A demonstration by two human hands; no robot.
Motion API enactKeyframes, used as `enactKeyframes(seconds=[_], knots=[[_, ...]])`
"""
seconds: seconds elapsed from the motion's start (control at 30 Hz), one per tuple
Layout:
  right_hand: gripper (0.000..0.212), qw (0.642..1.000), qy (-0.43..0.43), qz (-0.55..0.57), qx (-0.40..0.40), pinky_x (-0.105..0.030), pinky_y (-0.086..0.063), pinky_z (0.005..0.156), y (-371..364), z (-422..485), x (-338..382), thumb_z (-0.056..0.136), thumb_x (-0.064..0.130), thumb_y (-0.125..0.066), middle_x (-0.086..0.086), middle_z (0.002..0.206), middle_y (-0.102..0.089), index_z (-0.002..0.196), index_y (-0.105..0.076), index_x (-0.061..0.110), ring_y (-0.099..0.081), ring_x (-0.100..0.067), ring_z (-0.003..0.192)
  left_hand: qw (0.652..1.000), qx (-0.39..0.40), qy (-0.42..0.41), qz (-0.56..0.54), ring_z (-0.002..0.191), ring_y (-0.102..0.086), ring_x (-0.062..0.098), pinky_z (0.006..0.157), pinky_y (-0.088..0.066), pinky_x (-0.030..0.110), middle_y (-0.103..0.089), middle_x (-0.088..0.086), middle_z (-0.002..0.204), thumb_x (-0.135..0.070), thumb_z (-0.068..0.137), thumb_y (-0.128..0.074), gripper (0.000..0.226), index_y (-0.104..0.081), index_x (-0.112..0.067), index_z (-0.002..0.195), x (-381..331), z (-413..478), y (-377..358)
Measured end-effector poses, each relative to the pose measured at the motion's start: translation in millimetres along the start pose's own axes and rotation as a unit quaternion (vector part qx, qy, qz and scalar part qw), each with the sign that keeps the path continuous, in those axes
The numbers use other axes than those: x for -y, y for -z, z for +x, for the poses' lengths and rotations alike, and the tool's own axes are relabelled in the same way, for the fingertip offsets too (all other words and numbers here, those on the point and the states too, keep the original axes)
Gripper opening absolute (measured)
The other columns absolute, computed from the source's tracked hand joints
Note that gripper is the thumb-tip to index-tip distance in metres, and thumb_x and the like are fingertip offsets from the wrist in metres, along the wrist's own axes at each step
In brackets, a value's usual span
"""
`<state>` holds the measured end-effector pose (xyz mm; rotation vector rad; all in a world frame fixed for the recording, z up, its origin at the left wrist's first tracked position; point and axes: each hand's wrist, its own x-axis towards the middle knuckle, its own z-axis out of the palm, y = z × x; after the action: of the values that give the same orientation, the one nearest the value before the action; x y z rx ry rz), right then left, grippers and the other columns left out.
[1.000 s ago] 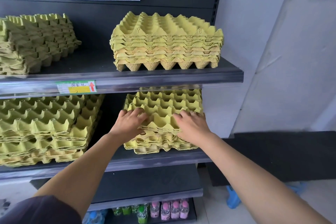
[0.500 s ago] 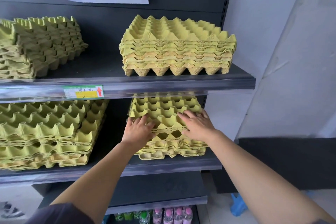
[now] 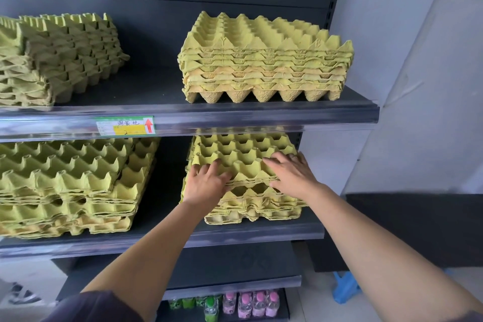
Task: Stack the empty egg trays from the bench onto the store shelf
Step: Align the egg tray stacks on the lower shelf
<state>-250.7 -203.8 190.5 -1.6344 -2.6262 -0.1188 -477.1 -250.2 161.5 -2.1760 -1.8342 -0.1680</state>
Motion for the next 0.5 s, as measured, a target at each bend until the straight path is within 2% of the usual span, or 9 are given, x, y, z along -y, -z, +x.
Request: enactKeyframes(seconds=[0.2, 0.4, 0.5], knots=[[0.071, 0.999, 0.016, -0.015, -0.040, -0.053, -0.006, 0.117, -3, 5, 21, 0.088, 0.040, -0.059, -0.003, 0.149, -0.029, 0.148, -0.023, 0.029, -0.038, -0.035, 0.130, 1.000, -0.012, -0.010, 0.010, 0.123, -0.045, 0.030, 0.105, -0.024, 0.042, -0.036, 0.009, 0.144, -0.047, 0.090, -0.050, 0.037, -0.051, -0.035, 0.126, 25, -8, 3], [0.070, 1.000, -0.002, -0.005, 0.018, -0.056, -0.005, 0.116, -25, -3, 29, 0.089, 0.042, -0.057, 0.000, 0.151, -0.025, 0.148, -0.019, 0.033, -0.038, -0.033, 0.132, 0.999, 0.042, -0.012, 0.002, 0.129, -0.038, 0.027, 0.110, -0.018, 0.042, -0.025, 0.005, 0.151, -0.054, 0.091, -0.043, 0.045, -0.044, -0.035, 0.132, 23, -19, -16], [0.076, 0.999, 0.003, -0.021, 0.031, -0.058, -0.006, 0.114, -39, -9, 31, 0.088, 0.057, -0.048, 0.003, 0.155, -0.014, 0.150, -0.011, 0.032, -0.030, -0.036, 0.137, 0.996, 0.082, 0.002, 0.029, 0.131, -0.034, 0.028, 0.110, -0.014, 0.047, -0.016, 0.008, 0.152, -0.064, 0.083, -0.048, 0.062, -0.034, -0.034, 0.136, 19, -23, -25]])
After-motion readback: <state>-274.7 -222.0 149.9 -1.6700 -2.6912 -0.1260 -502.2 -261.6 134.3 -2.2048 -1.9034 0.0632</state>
